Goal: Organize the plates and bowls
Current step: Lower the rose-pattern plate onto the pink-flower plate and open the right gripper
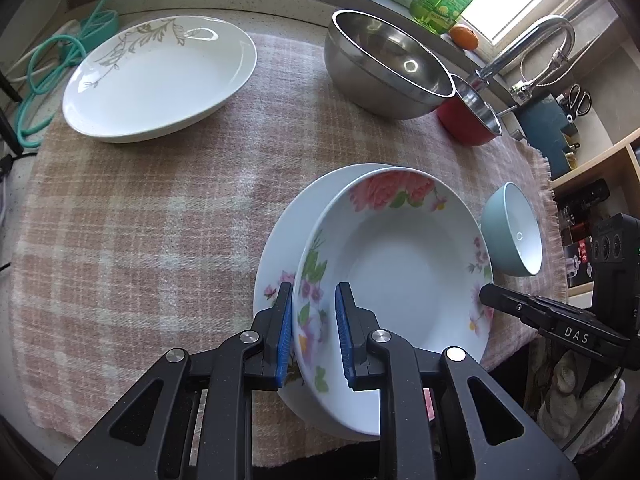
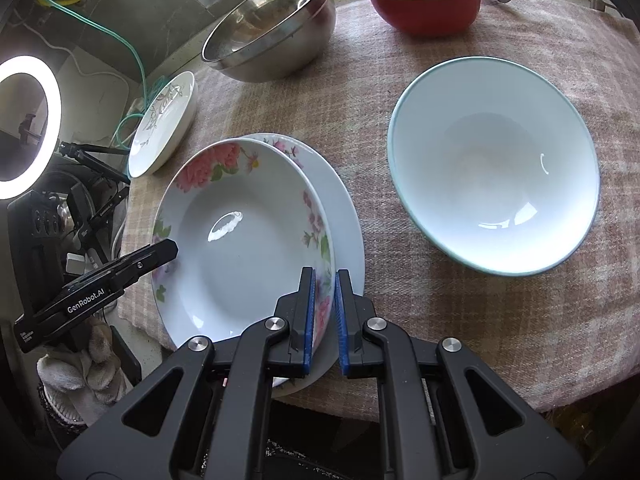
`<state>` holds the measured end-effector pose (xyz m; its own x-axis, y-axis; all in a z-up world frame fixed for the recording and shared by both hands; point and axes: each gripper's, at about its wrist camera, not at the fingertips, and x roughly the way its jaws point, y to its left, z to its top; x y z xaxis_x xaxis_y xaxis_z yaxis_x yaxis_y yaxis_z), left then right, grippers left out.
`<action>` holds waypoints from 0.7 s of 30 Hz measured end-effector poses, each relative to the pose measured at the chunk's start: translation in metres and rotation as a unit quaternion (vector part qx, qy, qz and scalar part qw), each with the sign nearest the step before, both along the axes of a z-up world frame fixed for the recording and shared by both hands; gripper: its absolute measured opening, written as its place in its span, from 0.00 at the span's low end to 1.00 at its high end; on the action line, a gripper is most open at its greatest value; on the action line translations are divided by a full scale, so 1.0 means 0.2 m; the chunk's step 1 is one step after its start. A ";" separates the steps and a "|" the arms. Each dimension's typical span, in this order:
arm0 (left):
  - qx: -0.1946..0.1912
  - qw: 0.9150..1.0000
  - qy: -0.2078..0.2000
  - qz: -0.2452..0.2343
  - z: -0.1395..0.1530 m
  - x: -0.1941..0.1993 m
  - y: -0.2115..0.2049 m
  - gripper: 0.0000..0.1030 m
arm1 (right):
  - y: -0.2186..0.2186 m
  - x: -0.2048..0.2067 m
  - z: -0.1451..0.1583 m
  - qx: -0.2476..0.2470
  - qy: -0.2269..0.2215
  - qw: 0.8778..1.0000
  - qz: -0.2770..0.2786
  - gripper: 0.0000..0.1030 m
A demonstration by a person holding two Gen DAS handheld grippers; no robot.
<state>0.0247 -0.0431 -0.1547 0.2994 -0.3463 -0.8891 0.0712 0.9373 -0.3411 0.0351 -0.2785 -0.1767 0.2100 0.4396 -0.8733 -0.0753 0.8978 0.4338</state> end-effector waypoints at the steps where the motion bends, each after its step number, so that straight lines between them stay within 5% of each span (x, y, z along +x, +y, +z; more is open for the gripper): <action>1: 0.002 1.000 0.000 -0.001 0.00 0.00 0.00 0.18 | 0.00 0.00 0.00 0.000 0.000 1.000 0.000 0.10; 21: 0.027 1.000 -0.006 -0.005 0.01 0.01 -0.03 0.18 | 0.09 0.01 0.03 -0.055 -0.016 0.998 0.035 0.16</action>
<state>0.0273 -0.0489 -0.1534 0.3060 -0.3007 -0.9033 0.0843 0.9536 -0.2889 0.0364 -0.2607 -0.1710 0.2107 0.3568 -0.9101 -0.1522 0.9316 0.3300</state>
